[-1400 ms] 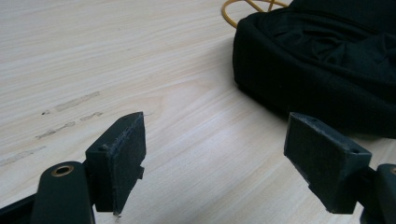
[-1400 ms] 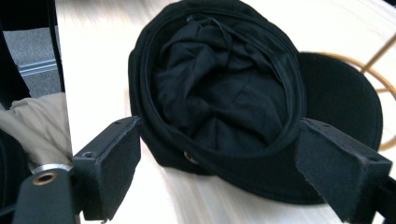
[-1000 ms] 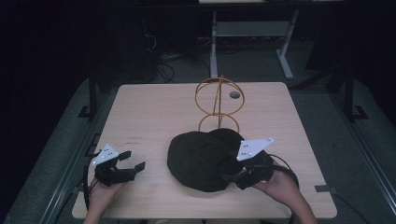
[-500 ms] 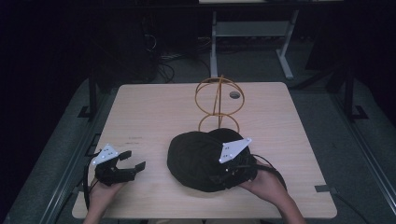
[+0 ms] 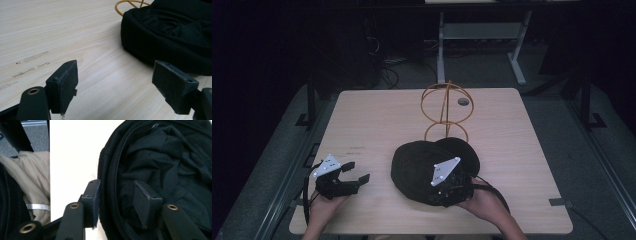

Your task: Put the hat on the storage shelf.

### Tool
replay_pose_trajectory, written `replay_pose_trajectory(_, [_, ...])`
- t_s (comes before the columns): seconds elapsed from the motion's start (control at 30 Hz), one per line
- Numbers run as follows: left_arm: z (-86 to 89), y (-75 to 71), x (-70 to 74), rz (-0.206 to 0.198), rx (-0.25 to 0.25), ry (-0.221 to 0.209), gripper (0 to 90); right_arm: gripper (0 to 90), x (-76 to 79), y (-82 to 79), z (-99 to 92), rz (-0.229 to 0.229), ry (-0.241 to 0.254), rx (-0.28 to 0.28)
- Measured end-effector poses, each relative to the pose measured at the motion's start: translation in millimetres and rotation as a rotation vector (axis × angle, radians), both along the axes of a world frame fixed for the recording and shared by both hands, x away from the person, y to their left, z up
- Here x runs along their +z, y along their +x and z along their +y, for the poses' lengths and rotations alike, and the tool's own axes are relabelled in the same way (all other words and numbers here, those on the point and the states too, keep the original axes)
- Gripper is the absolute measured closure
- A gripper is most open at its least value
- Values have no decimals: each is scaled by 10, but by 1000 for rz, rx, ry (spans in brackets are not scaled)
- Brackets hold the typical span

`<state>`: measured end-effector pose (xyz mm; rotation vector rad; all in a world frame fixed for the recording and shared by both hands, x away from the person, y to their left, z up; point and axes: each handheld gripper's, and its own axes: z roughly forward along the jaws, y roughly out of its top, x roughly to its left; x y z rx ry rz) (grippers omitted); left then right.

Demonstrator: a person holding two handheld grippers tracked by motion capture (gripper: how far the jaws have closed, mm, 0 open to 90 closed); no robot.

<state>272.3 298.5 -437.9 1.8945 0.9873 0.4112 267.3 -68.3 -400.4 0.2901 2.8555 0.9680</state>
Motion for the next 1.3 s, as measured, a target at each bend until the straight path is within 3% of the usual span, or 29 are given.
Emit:
replay_pose_trajectory(0.27, [-9, 9, 0, 6, 1, -10, 206, 658, -107, 4, 127, 33, -30, -15])
replay_pose_trajectory(0.57, [-14, 6, -2, 10, -10, -12, 211, 753, -241, -30, 236, 14, -81, 8])
replay_pose_trajectory(0.93, [-26, 7, -9, 16, -26, -6, 226, 788, -200, -44, 186, 3, -54, 5])
replay_pose_trajectory(1.3, [-50, 5, -6, 19, -52, -21, 226, 799, -35, -51, 97, -2, 23, -7])
